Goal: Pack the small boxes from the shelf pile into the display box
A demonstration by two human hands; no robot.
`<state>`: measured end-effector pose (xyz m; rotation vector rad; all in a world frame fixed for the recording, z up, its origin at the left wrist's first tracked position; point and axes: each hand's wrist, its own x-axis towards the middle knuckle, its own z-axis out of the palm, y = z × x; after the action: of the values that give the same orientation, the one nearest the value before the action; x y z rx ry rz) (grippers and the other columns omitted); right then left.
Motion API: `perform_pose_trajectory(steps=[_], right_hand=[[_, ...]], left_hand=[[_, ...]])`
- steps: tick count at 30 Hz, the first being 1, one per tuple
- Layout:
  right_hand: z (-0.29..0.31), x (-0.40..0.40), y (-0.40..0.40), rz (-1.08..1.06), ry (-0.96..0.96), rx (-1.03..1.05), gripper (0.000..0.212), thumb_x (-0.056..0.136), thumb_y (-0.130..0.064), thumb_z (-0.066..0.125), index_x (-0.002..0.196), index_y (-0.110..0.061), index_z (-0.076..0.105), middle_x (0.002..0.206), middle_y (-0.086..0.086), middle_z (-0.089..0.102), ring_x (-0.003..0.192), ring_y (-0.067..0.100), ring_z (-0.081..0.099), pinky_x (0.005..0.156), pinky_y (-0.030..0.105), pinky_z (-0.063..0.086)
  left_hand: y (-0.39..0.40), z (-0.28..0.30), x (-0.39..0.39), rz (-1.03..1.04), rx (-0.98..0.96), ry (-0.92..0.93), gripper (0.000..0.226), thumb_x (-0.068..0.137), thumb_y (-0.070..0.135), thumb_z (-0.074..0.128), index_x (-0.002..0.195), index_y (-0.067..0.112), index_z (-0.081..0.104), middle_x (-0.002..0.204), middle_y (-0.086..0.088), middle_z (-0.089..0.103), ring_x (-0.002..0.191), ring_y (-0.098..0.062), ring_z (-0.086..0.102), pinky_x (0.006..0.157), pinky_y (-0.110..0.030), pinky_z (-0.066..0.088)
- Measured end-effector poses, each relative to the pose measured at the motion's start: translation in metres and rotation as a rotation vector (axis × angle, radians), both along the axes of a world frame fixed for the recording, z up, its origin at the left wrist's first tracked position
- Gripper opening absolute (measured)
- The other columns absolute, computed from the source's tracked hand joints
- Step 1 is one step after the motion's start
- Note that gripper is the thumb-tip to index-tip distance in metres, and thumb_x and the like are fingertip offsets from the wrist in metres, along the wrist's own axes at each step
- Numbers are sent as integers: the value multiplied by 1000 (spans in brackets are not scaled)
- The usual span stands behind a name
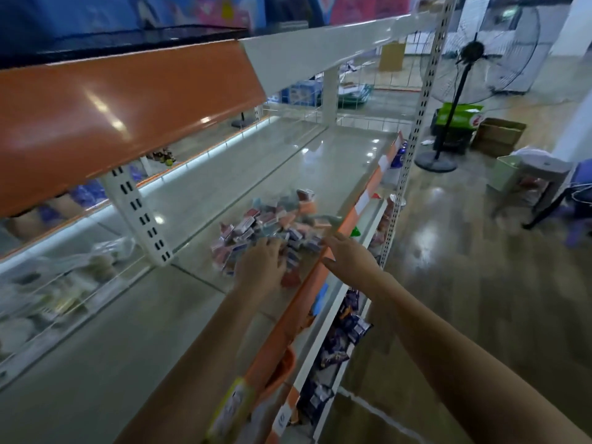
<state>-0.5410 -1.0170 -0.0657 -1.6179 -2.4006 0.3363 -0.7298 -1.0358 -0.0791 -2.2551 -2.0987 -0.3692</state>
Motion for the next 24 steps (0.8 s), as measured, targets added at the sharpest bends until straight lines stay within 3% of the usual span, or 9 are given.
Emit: perform_pose_trajectory(steps=[7, 11, 16, 24], right_hand=[[-18, -4, 46, 69, -37, 48, 40, 92, -38, 53, 122, -11, 51, 127, 7, 50, 123, 26, 41, 98, 39, 40], [-29, -2, 65, 133, 44, 110, 35, 91, -36, 55, 116, -11, 55, 121, 8, 53, 117, 26, 44, 92, 36, 41], [-31, 7, 89, 290, 119, 109, 38, 90, -27, 57, 125, -13, 53, 122, 10, 53, 118, 28, 44, 96, 36, 39], [-25, -1, 100, 489, 216, -28, 42, 88, -23, 59, 127, -13, 45, 125, 4, 50, 117, 25, 44, 93, 31, 36]], left_hand=[[35, -8, 0, 70, 57, 44, 46, 90, 19, 56, 133, 21, 43, 134, 0, 44, 119, -19, 44, 82, -27, 43], [44, -11, 0, 96, 92, -16, 35, 85, 16, 61, 120, 19, 57, 127, 2, 54, 115, -19, 48, 87, -29, 40], [39, -12, 4, 177, 149, -38, 24, 85, 16, 62, 109, 16, 63, 112, -3, 62, 108, -22, 54, 79, -31, 42], [0, -8, 11, 378, 133, -90, 32, 84, 28, 62, 115, 20, 60, 120, -1, 57, 116, -22, 48, 97, -37, 37]])
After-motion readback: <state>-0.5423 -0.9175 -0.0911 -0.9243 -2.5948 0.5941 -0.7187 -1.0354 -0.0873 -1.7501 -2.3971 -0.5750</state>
